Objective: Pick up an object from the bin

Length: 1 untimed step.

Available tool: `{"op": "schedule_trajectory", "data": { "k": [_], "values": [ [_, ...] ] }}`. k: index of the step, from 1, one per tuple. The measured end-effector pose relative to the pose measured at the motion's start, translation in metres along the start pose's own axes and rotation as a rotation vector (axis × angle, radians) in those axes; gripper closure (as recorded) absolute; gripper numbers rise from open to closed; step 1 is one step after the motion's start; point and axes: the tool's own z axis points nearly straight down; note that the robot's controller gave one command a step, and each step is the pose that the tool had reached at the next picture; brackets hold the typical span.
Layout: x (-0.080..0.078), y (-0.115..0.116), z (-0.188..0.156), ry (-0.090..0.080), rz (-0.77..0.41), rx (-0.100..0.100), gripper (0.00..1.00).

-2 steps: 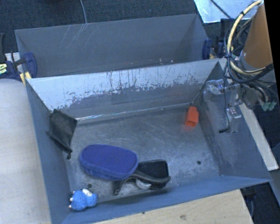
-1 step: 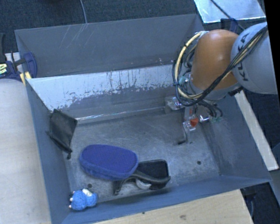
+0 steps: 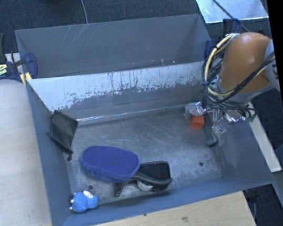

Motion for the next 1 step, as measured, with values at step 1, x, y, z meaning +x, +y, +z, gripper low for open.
{"op": "schedule_trajectory", "data": {
  "k": [1],
  "values": [
    [-0.0014, 0.0016, -0.0002, -0.001, -0.003, -0.001, 1.00]
  ]
}}
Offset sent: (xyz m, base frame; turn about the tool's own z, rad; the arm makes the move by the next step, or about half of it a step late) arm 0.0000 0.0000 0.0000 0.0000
